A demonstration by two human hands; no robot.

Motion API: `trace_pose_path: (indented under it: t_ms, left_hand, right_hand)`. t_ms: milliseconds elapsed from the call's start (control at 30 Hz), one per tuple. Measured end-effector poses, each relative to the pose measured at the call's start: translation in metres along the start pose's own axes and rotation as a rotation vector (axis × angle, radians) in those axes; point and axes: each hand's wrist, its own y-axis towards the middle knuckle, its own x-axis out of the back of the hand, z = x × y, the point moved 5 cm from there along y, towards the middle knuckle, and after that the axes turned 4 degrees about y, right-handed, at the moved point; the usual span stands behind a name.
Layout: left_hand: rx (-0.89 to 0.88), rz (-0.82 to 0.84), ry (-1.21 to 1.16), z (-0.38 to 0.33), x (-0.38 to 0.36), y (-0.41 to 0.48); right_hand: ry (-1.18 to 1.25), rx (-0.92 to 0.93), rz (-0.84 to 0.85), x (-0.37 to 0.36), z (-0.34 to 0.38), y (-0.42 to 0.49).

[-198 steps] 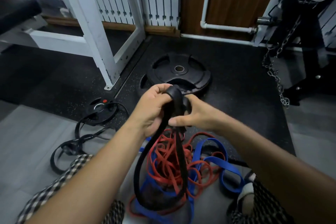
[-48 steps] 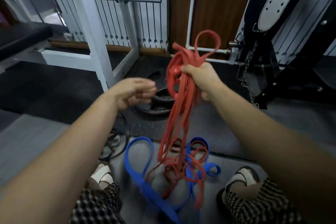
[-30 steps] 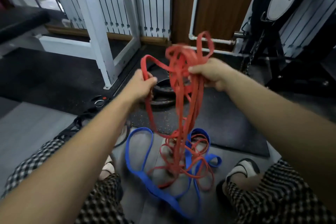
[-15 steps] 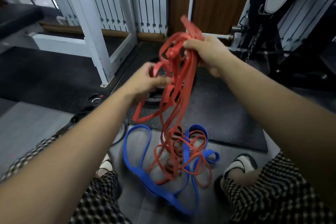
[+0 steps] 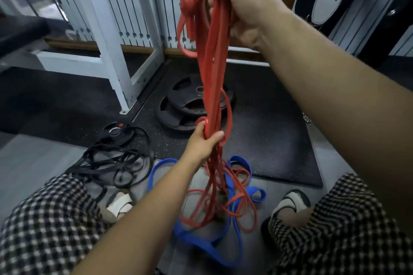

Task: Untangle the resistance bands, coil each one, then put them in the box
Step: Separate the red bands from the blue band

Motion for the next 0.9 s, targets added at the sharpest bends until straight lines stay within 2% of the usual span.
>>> trace_pose_path:
  t_ms: [100, 167, 267, 333, 400, 467, 533, 600, 700, 833, 900]
  left_hand:
    - [-0.026, -0.064, -0.059, -0.02, 0.014, 0.004]
    - [-0.029, -0.111, -0.12, -0.042, 0.037, 0.008]
    - [-0.074, -0.151, -0.036, -0.094, 0.066, 0.007]
    - [-0.106, -0.163, -0.03, -0.129, 0.073, 0.003]
    - [-0.095, -0.15, -0.104, -0.154, 0.07, -0.003]
    - [-0.085, -0.135, -0.129, -0.171, 0.063, -0.012]
    - [-0.062, -0.137, -0.13, -0.184, 0.053, -0.019]
    - [-0.056, -0.126, -0.142, -0.194, 0.044, -0.028]
    - [-0.116, -0.077, -0.174, -0.204, 0.041, -0.034]
    - [-0.351, 0.006, 0.033, -0.207, 0.068, -0.037]
    - [-0.346, 0.012, -0.006, -0.183, 0.088, -0.035]
  right_hand:
    - [-0.087, 0.021, -0.021, 0.019, 0.006, -0.008]
    - [-0.287, 0.011, -0.036, 0.038, 0.002, -0.016]
    - [-0.55, -0.09, -0.075, 0.065, -0.034, -0.024]
    - [-0.585, -0.157, -0.085, 0.07, -0.058, -0.032]
    - [-0.457, -0.22, 0.012, 0.064, -0.075, -0.042]
    - [-0.367, -0.228, 0.193, 0.042, -0.081, -0.05]
    - [-0.438, -0.191, 0.257, 0.022, -0.087, -0.053]
    - [-0.443, -0.136, 0.136, 0.013, -0.089, -0.053]
    - [-0.288, -0.029, -0.074, 0.016, -0.082, -0.047]
    - [-0.267, -0.093, -0.161, 0.022, -0.071, -0.04]
    - [-0.193, -0.113, -0.215, 0.025, -0.062, -0.036]
